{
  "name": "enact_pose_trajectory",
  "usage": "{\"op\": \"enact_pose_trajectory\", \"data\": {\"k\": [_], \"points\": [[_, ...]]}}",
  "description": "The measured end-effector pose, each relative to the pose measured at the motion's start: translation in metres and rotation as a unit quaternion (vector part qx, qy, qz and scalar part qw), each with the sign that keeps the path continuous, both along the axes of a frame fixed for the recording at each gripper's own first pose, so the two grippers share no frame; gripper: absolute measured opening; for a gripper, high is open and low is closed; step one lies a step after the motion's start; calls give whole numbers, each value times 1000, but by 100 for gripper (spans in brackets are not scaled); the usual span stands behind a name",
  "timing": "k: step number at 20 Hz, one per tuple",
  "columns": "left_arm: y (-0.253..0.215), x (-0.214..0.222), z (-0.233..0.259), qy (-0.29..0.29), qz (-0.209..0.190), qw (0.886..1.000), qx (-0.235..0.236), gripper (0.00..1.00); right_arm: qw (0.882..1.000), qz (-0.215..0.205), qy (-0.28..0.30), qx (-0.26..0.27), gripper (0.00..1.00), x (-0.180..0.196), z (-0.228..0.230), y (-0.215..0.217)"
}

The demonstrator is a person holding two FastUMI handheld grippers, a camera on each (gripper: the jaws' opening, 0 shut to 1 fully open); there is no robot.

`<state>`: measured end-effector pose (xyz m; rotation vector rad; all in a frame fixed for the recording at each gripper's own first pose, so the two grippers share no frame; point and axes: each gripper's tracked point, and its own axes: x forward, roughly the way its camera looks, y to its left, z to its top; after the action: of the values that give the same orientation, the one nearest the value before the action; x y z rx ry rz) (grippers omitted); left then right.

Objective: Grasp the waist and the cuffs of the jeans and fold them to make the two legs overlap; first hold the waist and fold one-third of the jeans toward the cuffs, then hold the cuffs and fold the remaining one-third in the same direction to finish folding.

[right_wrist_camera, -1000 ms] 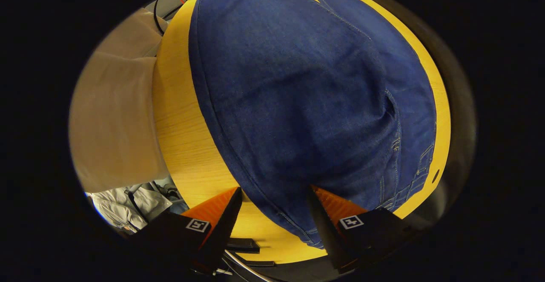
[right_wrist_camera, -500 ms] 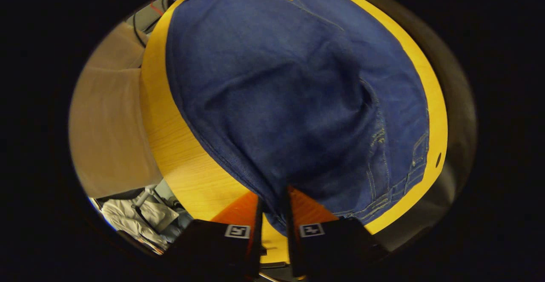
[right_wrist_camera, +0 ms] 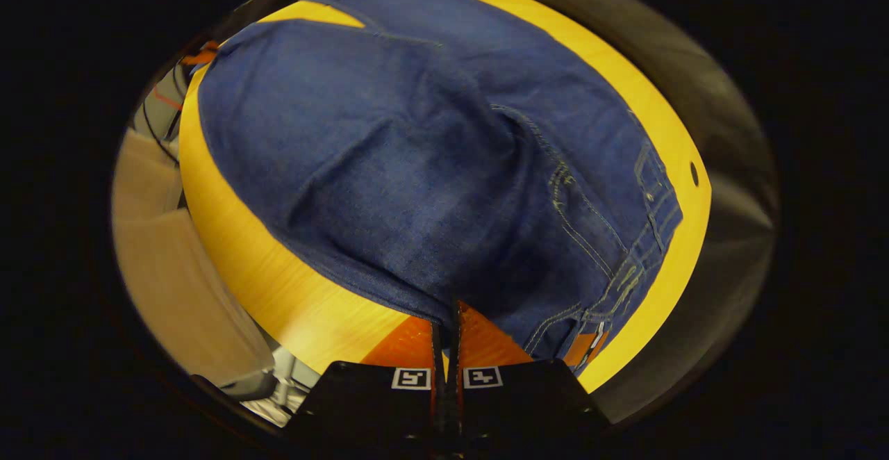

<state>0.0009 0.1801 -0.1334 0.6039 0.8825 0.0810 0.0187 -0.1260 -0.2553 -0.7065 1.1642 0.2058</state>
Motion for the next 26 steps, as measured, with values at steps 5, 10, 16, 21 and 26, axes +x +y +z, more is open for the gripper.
{"op": "enact_pose_trajectory", "data": {"k": [5, 10, 16, 21, 26], "points": [[-18, 9, 44, -25, 74, 990, -117, 0, 988, -106, -67, 94, 2, 9, 43, 10], [-27, 32, 113, -39, 108, 973, -203, 0, 969, -155, -131, 144, 2, 40, 90, 15], [-24, 85, 195, -54, 72, 987, -134, 0, 950, -185, -177, 181, 2, 89, 151, 26], [-23, 152, 239, -48, 52, 995, -65, 0, 951, -195, -175, 163, 2, 139, 164, 31], [-14, 227, 252, -20, 44, 999, -9, 0, 946, -224, -170, 161, 0, 204, 153, 23]]}}
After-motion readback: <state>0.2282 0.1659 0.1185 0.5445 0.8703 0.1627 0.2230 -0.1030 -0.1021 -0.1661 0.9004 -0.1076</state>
